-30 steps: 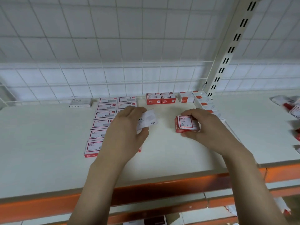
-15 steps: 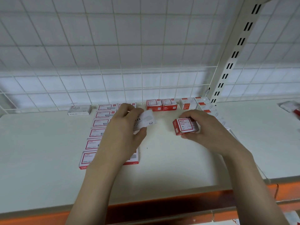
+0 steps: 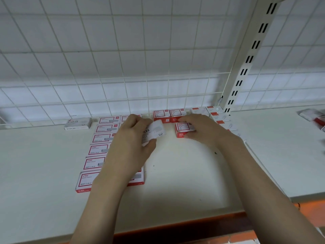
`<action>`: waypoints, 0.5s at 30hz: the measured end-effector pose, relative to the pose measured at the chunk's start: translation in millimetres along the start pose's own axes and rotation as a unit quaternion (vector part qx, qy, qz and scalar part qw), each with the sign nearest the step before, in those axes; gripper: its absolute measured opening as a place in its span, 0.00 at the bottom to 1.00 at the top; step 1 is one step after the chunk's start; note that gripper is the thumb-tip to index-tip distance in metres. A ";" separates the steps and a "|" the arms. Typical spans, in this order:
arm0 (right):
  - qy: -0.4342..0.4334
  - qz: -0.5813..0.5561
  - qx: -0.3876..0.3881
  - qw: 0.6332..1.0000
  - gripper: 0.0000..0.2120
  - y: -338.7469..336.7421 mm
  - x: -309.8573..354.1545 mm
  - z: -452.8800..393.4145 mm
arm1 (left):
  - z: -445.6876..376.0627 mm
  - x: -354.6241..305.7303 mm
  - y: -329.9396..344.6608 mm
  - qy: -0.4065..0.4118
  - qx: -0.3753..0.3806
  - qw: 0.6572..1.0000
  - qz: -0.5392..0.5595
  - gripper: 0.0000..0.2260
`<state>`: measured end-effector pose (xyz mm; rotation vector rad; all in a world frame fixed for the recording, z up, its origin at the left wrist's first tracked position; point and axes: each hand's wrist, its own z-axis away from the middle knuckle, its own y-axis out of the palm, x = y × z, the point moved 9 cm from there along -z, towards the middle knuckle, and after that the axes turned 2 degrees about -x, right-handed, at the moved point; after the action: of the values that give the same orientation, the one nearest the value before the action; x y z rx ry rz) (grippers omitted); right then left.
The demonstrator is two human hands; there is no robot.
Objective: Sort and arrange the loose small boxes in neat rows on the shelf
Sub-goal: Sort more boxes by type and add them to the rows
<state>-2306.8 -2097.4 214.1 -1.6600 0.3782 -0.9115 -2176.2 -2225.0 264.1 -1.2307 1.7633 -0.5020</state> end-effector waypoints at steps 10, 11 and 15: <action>-0.020 0.063 -0.060 0.996 0.19 12.0 -3.8 25.7 | 1.8 2.5 7.8 -0.014 0.002 0.999 -0.038 0.18; -0.019 0.064 -0.054 0.996 0.20 13.6 -3.0 24.5 | 2.6 2.5 6.9 -0.015 0.000 0.999 -0.046 0.18; -0.018 0.060 -0.038 0.997 0.21 16.7 -1.6 16.7 | 5.2 5.5 3.5 -0.020 0.000 0.998 -0.054 0.18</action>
<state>-2292.0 -2090.0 197.2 -1.7017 0.4894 -0.7857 -2174.2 -2227.6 256.4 -1.3331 1.6693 -0.5363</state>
